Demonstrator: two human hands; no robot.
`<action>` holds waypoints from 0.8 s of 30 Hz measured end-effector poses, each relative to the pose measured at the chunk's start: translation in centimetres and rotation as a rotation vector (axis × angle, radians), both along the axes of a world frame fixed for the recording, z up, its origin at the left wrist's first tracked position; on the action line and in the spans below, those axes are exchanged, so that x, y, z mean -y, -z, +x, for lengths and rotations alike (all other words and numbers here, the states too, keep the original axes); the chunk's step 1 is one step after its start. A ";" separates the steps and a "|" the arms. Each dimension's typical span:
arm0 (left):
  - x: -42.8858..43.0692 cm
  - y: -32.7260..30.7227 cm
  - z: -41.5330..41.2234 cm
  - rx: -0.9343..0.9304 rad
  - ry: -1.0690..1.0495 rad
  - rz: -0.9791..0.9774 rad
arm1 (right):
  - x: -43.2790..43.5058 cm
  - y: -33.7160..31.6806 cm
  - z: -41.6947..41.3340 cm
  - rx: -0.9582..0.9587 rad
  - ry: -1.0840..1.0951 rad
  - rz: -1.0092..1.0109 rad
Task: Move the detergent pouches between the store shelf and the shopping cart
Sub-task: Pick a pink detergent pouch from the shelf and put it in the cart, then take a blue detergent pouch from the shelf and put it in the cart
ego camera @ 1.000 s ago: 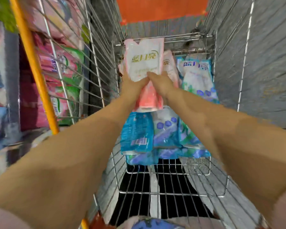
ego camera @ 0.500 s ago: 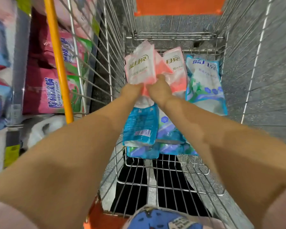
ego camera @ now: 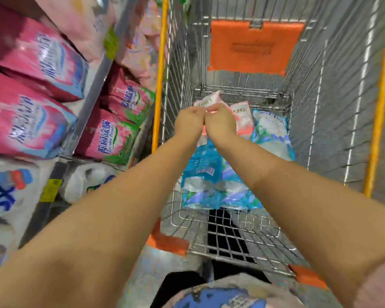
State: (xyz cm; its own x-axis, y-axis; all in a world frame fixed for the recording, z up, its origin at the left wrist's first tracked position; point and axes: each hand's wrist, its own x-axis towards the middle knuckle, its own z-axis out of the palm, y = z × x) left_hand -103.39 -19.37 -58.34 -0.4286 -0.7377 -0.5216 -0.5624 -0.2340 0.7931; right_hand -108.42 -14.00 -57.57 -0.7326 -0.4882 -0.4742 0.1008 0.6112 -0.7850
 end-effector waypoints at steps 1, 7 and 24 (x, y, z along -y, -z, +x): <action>-0.4 -1.5 1.1 -0.045 -0.001 -0.009 | -0.3 -1.5 1.1 -0.028 -0.002 -0.026; -3.4 -11.0 13.2 -0.299 -0.106 -0.192 | -2.4 -10.1 11.4 -0.235 -0.114 -0.236; -9.1 -40.8 61.1 -0.140 -0.580 -0.932 | -1.8 -38.5 55.2 -0.364 -1.054 -0.969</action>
